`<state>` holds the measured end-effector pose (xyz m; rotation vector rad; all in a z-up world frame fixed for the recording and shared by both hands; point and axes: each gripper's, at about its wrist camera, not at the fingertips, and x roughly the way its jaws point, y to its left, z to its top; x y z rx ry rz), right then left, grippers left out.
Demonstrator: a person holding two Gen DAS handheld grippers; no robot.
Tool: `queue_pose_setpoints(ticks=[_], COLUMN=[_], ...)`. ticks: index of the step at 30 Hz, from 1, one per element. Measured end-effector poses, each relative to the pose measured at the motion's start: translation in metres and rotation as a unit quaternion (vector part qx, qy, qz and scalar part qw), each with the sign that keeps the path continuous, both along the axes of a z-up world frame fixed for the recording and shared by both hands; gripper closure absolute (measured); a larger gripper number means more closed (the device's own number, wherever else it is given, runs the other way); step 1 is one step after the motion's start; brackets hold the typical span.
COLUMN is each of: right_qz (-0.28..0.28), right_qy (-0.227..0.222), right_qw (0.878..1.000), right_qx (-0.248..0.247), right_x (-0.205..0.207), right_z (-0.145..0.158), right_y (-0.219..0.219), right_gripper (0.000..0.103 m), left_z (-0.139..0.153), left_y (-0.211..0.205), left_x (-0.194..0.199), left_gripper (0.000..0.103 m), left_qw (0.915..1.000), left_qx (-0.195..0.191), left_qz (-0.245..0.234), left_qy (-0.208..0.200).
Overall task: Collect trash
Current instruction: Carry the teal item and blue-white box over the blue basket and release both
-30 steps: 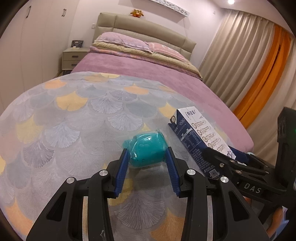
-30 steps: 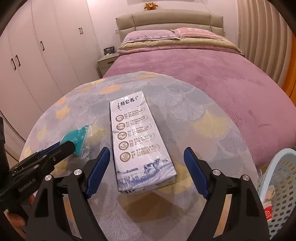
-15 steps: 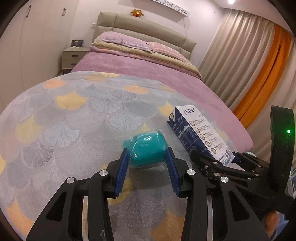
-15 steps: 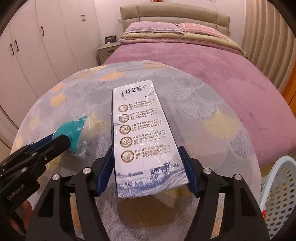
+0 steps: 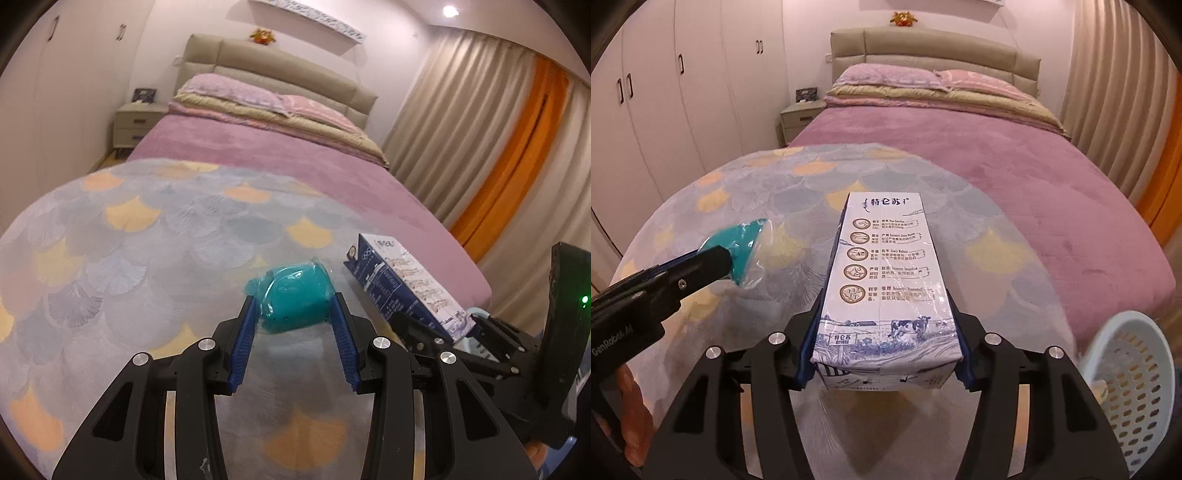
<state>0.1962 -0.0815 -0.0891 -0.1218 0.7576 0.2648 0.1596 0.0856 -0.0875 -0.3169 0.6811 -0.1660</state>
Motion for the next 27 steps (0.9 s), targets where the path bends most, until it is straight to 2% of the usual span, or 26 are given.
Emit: queue_pose_setpoints(ticks=[8, 14, 20, 23, 27], right_qz=[-0.033, -0.086, -0.166, -0.220, -0.268], right_qy=[-0.043, -0.074, -0.080, -0.074, -0.053], right_qw=[0.998, 0.992, 0.982, 0.973, 0.962], right_qx=[0.038, 0.051, 0.026, 0.007, 0.022], right_x=[-0.036, -0.066, -0.092, -0.102, -0.108], right_z=[0.038, 0.062, 0.072, 0.068, 0.057], right_y=[-0.044, -0.093, -0.153, -0.182, -0.222], right_gripper=[0.049, 0.049, 0.049, 0.049, 0.049], left_z=[0.030, 0.055, 0.076, 0.082, 0.082], left_y=[-0.037, -0.080, -0.125, -0.146, -0.182], left_x=[-0.027, -0.039, -0.043, -0.043, -0.038], left_gripper=[0.064, 0.064, 0.064, 0.064, 0.064], left_qw=[0.9988, 0.9943, 0.9847, 0.9785, 0.9701], left_qx=[0.007, 0.007, -0.006, -0.007, -0.003], left_qz=[-0.037, -0.091, -0.160, -0.193, -0.232], left_qy=[-0.032, -0.055, -0.070, -0.074, -0.070])
